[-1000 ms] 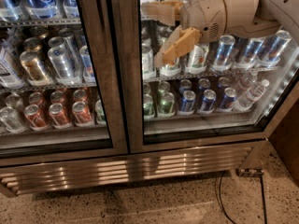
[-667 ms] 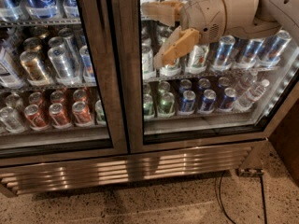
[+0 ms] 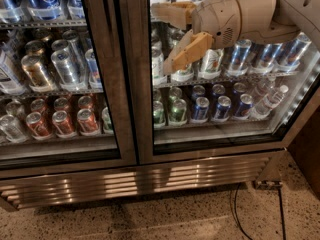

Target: Open right fridge door

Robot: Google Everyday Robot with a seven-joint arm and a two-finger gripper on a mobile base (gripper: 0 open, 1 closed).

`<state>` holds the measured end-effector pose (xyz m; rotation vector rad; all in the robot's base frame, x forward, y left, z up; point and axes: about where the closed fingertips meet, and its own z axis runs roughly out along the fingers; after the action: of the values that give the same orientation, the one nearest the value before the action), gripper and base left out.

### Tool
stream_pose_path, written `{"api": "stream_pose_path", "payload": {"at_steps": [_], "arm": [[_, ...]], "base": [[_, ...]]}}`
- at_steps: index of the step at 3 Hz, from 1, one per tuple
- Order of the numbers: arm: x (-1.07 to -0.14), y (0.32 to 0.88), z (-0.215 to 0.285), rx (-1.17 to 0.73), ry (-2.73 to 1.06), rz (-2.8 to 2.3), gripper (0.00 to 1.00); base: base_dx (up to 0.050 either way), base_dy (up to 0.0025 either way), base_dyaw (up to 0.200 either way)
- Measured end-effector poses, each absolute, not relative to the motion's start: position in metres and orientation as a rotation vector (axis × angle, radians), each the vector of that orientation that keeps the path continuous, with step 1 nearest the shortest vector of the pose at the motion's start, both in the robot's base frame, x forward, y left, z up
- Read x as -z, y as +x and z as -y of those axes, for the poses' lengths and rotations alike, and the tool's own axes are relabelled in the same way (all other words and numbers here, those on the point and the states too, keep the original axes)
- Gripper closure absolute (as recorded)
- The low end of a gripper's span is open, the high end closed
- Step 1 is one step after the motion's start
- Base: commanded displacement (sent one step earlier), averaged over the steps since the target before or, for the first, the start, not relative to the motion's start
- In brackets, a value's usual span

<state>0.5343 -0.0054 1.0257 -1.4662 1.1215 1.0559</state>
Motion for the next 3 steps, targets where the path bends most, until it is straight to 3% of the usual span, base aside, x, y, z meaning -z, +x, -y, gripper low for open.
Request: {"api": "stream_pose_path", "payload": {"at_steps": [1,3], "arm": [[-1.03,0.516,0.007,-1.081,-1.48,-1.083,0.0],[-1.035,0.533,-0.016,-1.102,-1.495,-1.054,0.0]], "base": [[0.0,0.0,0.0],[0.0,0.0,0.0]]}}
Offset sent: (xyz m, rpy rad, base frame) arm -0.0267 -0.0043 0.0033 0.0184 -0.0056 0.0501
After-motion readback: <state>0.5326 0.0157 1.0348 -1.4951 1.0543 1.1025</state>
